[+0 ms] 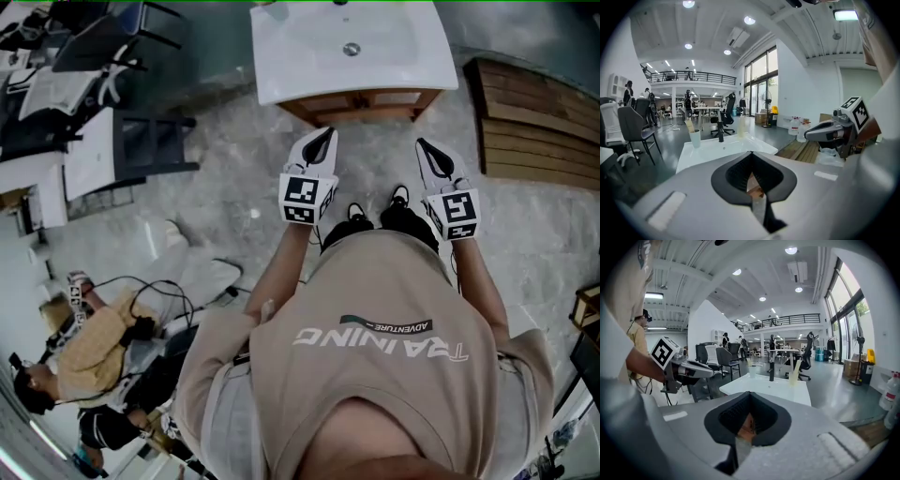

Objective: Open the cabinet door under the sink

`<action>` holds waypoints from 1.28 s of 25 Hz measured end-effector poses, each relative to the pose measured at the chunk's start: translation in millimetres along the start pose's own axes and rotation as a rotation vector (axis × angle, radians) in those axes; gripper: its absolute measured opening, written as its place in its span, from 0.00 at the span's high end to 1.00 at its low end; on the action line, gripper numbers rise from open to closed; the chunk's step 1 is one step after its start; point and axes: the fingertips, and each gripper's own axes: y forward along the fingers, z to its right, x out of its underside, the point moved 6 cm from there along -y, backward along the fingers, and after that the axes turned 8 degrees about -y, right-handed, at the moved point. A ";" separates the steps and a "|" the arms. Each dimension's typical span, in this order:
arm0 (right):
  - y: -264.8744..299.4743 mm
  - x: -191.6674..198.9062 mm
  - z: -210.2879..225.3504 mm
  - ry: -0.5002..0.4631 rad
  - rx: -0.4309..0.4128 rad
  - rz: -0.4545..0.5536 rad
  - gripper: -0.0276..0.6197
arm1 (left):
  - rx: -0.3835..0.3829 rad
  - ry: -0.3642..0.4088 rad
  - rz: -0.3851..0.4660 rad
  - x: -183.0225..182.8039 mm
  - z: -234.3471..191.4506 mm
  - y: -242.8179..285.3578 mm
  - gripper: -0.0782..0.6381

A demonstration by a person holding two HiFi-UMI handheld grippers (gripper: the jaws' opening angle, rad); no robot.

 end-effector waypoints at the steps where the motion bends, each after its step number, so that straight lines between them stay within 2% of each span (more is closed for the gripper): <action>1: 0.9 1.4 9.2 -0.012 -0.007 0.005 0.95 | -0.008 0.004 -0.001 -3.5 3.1 4.5 0.87; 8: 3.1 15.8 70.2 -0.025 0.019 0.055 0.95 | -0.072 0.002 0.001 -15.2 15.4 33.5 0.87; 13: 10.3 30.0 93.5 -0.017 -0.016 0.048 0.95 | -0.113 -0.045 0.012 -28.0 19.8 50.2 0.87; 16: 13.2 29.5 91.7 -0.023 -0.047 0.060 0.95 | -0.125 -0.060 -0.013 -22.4 23.0 50.5 0.87; 20: 24.8 30.2 93.4 -0.015 -0.046 0.088 0.95 | -0.129 -0.050 -0.044 -16.6 18.8 58.1 0.87; 26: 13.8 43.6 82.2 -0.016 -0.043 0.040 0.95 | -0.118 -0.047 -0.005 4.4 19.6 70.9 0.87; 28: 13.0 44.3 71.6 -0.009 -0.051 0.029 0.95 | -0.128 -0.049 -0.015 13.7 11.7 70.7 0.87; 32: 9.1 41.4 54.2 0.026 -0.060 0.017 0.95 | -0.150 -0.110 -0.054 34.0 1.6 66.0 0.87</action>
